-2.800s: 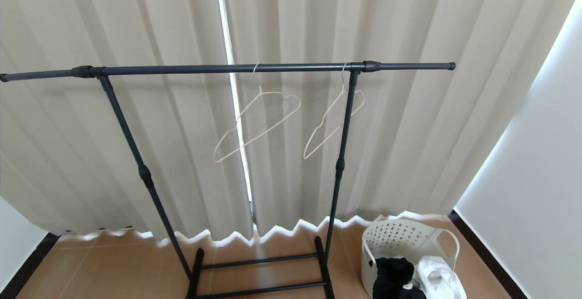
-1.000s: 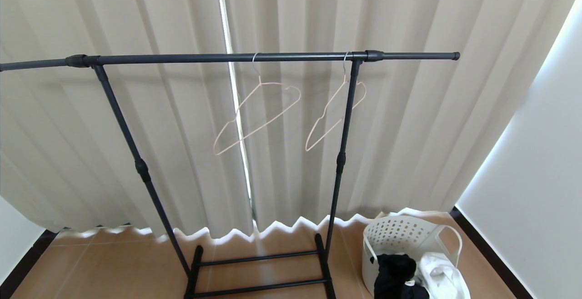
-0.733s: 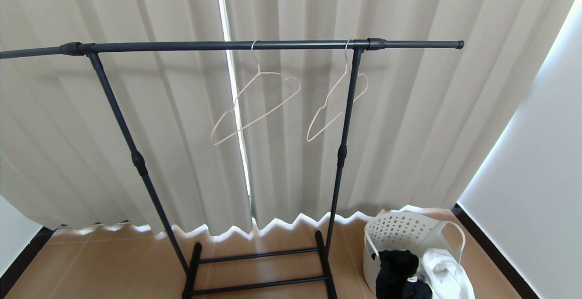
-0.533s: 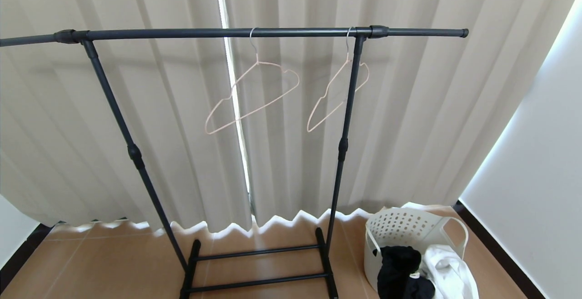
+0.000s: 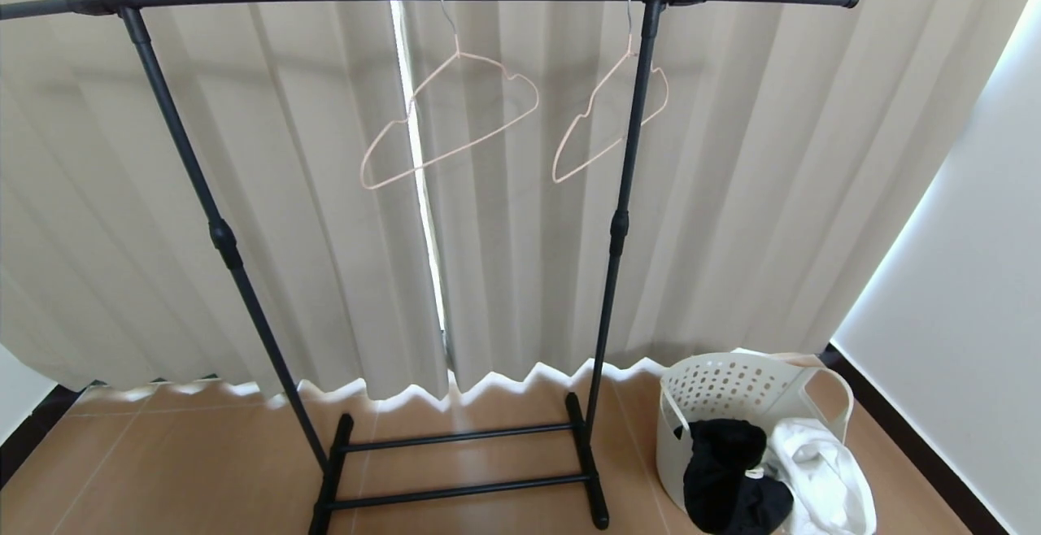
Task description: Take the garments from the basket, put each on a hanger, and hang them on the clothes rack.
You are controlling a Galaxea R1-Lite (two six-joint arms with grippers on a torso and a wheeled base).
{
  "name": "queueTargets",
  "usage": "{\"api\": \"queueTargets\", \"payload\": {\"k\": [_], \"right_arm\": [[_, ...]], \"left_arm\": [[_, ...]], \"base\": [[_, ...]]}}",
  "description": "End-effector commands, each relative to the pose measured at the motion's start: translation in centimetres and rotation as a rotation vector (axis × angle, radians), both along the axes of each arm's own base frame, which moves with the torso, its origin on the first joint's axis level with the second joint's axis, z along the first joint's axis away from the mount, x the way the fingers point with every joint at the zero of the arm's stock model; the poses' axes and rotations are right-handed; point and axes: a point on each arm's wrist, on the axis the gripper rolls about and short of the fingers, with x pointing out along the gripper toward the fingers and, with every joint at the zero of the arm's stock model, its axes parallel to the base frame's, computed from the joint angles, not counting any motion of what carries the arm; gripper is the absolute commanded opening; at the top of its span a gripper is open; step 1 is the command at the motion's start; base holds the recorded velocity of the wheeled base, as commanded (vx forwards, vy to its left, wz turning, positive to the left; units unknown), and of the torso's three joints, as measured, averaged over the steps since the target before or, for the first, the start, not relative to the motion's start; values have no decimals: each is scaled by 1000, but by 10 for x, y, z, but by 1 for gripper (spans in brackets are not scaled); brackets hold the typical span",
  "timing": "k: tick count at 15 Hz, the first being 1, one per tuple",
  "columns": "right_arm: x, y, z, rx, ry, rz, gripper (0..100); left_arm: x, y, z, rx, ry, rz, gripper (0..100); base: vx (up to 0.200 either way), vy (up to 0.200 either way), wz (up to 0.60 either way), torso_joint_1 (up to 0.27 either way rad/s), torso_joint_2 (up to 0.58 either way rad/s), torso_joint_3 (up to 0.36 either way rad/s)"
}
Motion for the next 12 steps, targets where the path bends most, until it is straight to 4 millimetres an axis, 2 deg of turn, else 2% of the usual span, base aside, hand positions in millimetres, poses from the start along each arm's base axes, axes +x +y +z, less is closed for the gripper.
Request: {"api": "queueTargets", "payload": {"k": [1, 6, 12], "right_arm": [[0, 0, 0, 0, 0, 0, 100], [0, 0, 0, 0, 0, 0, 100], [0, 0, 0, 5, 0, 0, 100]], "left_arm": [[0, 0, 0, 0, 3, 0, 100], [0, 0, 0, 0, 3, -2, 100], [0, 0, 0, 0, 3, -4, 100]], "base": [[0, 0, 0, -178, 491, 320], [0, 0, 0, -149, 480, 335], [0, 0, 0, -94, 433, 340]]}}
